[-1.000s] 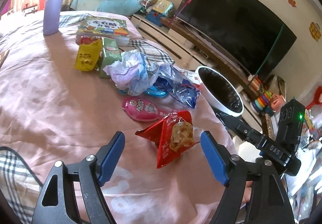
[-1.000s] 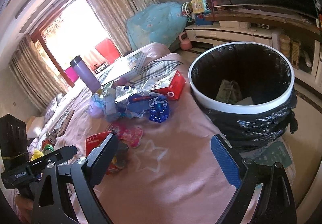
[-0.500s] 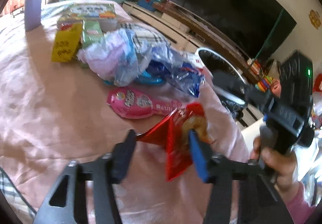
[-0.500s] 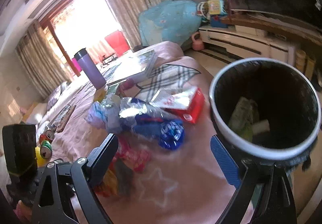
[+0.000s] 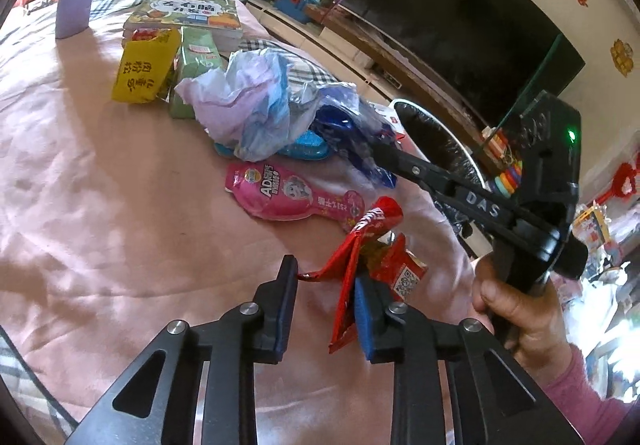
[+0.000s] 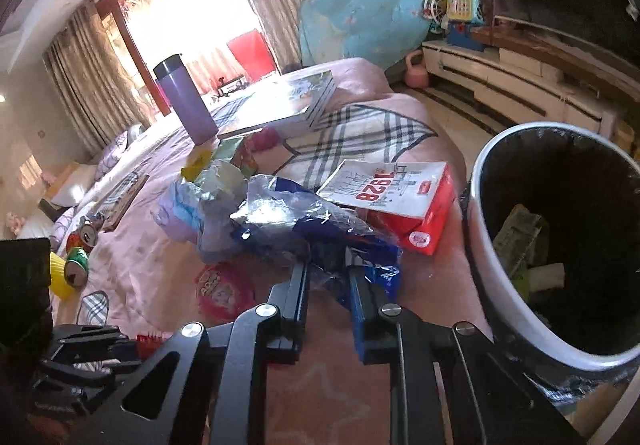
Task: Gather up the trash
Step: 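Grasp red snack wrapper with left tool while right tool grasps blue plastic bag, then carry wrapper and plastic bag over the bin and open both tools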
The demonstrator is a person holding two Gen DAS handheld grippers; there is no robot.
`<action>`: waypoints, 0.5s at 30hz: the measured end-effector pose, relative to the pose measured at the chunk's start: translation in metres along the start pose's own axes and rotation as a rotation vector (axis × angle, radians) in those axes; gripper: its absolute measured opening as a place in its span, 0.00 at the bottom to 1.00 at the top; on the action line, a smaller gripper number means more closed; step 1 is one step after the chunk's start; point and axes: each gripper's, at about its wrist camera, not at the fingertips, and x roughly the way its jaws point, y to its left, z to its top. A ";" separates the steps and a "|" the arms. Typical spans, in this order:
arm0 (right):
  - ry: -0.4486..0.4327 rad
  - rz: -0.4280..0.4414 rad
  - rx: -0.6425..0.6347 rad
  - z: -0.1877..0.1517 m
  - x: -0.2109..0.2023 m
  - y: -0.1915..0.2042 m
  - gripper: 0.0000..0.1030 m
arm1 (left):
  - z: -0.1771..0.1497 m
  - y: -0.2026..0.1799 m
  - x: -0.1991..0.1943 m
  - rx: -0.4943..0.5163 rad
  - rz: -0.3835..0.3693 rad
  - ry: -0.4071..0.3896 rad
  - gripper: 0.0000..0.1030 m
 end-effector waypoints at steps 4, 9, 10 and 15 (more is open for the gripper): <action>-0.023 0.017 0.028 -0.005 -0.017 0.000 0.15 | -0.003 0.001 -0.011 -0.002 -0.011 -0.028 0.23; -0.077 0.027 0.079 -0.015 -0.047 -0.005 0.14 | -0.005 -0.004 -0.021 0.002 -0.023 -0.050 0.22; -0.085 0.023 0.086 -0.017 -0.053 -0.007 0.14 | -0.005 -0.006 -0.022 0.004 -0.027 -0.052 0.22; -0.114 -0.014 0.136 -0.025 -0.076 -0.024 0.14 | -0.003 -0.018 -0.021 0.023 -0.046 -0.058 0.22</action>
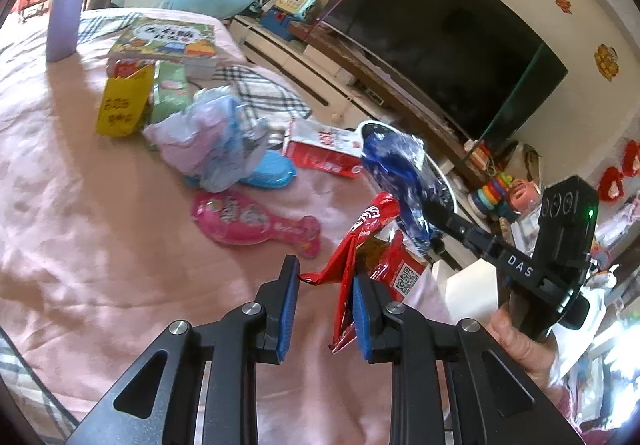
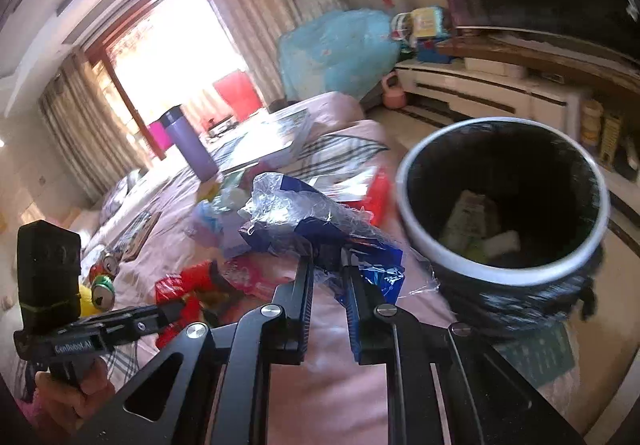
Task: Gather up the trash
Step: 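Carry wrapper and plastic bag over the bin and open both tools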
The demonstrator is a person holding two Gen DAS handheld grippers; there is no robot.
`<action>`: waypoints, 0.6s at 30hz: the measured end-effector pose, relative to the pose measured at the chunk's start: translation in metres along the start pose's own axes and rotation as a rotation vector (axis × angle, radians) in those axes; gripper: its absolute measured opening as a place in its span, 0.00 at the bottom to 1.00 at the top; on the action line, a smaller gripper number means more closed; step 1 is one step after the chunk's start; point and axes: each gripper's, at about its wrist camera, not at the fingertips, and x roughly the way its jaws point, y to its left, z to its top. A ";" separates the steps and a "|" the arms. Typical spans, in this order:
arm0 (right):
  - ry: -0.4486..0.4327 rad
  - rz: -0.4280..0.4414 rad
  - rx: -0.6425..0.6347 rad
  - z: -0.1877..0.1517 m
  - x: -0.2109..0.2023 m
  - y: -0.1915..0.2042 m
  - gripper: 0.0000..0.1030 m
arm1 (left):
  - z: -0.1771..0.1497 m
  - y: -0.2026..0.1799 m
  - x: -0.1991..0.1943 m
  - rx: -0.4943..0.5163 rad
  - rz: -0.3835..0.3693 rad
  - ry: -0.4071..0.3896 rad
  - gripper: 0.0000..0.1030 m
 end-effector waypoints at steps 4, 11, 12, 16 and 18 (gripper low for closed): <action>-0.022 -0.036 0.038 0.000 -0.016 -0.019 0.14 | 0.006 -0.011 0.006 0.016 -0.010 -0.006 0.22; -0.062 -0.085 0.071 0.006 -0.038 -0.044 0.15 | 0.019 -0.034 0.021 0.061 -0.020 -0.016 0.22; -0.068 -0.091 0.075 0.008 -0.040 -0.047 0.15 | 0.020 -0.037 0.024 0.066 -0.022 -0.017 0.22; -0.082 -0.105 0.076 0.012 -0.045 -0.054 0.15 | 0.028 -0.048 0.038 0.087 -0.017 -0.016 0.22; -0.084 -0.111 0.074 0.015 -0.045 -0.057 0.15 | 0.031 -0.054 0.044 0.095 -0.014 -0.016 0.22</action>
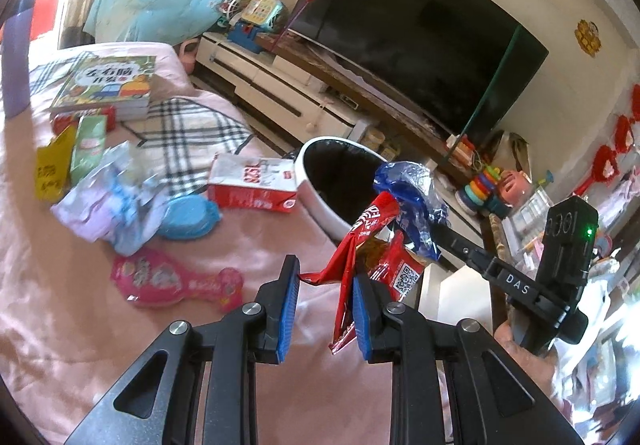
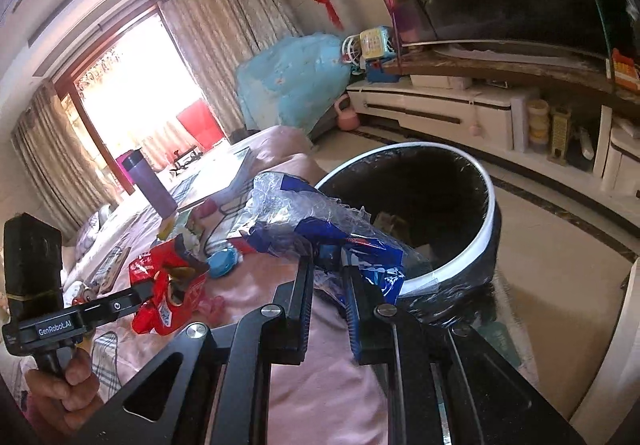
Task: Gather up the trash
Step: 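Carry wrapper and plastic bag over the bin and open both tools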
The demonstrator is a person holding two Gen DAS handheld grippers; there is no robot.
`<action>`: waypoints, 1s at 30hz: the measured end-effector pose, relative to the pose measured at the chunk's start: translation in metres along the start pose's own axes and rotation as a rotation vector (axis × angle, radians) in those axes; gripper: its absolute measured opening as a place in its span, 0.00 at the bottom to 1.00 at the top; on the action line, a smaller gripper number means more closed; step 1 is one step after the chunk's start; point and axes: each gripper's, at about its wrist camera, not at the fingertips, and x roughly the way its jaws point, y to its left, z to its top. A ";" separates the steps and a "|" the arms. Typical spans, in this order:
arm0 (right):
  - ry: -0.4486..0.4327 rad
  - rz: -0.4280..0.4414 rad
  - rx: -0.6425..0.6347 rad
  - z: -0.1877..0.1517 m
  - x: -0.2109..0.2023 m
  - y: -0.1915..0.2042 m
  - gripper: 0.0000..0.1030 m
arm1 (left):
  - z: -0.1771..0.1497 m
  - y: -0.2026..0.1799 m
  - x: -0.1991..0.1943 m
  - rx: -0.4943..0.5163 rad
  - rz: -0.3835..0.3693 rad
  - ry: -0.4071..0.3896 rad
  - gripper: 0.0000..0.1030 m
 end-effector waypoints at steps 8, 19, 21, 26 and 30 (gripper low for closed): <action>-0.004 -0.023 0.008 0.009 0.002 -0.017 0.15 | 0.020 -0.012 0.029 0.006 0.001 0.008 0.23; 0.029 -0.043 0.025 0.020 0.017 -0.040 0.15 | 0.042 -0.027 0.074 0.029 0.028 0.032 0.23; 0.035 -0.046 0.030 0.021 0.021 -0.044 0.15 | 0.044 -0.031 0.080 0.038 0.035 0.035 0.23; 0.046 -0.046 0.040 0.025 0.026 -0.050 0.15 | 0.050 -0.035 0.096 0.044 0.048 0.047 0.23; 0.055 -0.057 0.040 0.028 0.030 -0.051 0.15 | 0.054 -0.037 0.108 0.045 0.063 0.055 0.23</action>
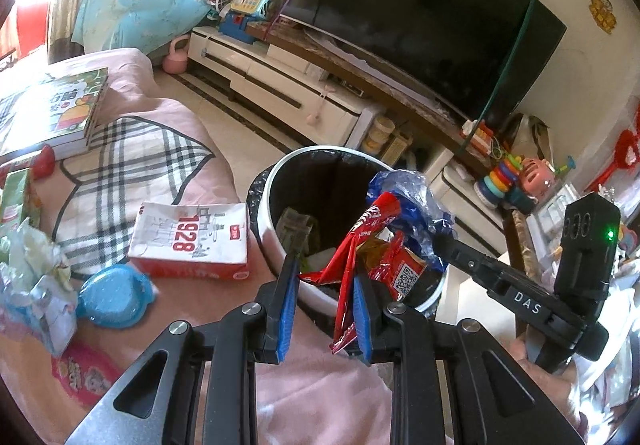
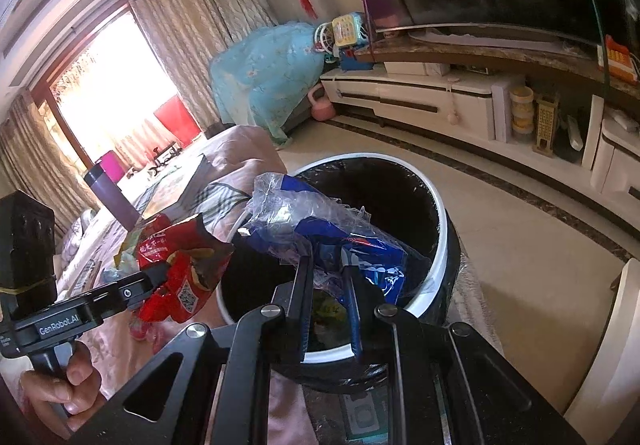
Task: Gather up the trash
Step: 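Carry wrapper and plastic bag over the bin and open both tools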
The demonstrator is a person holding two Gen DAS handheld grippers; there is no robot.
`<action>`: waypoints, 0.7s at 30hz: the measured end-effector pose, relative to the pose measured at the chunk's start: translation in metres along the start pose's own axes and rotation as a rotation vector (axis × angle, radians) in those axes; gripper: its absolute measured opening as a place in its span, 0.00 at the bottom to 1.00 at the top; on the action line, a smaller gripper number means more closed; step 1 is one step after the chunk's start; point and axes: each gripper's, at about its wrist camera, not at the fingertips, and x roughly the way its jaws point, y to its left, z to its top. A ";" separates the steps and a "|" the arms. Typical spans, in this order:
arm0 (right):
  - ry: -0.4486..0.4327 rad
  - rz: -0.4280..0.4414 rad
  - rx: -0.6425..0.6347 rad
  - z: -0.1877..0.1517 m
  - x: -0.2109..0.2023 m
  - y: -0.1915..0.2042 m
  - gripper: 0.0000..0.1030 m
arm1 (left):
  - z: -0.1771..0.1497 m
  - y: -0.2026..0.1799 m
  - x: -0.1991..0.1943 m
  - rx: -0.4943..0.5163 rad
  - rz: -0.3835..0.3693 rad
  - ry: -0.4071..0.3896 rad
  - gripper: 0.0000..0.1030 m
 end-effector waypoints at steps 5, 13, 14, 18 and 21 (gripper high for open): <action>0.010 -0.014 -0.001 0.007 0.006 -0.005 0.15 | 0.005 -0.004 0.010 0.001 0.011 0.007 0.24; 0.027 -0.035 -0.005 0.015 0.012 -0.011 0.18 | 0.010 -0.005 0.024 -0.013 0.016 0.028 0.30; 0.030 -0.036 -0.004 0.016 0.013 -0.012 0.19 | 0.010 -0.005 0.025 -0.017 0.012 0.031 0.32; 0.048 -0.020 0.010 0.018 0.016 -0.014 0.26 | 0.011 -0.007 0.024 -0.021 0.013 0.022 0.42; 0.044 -0.013 0.019 0.017 0.015 -0.016 0.34 | 0.009 -0.007 0.021 -0.014 0.018 0.017 0.48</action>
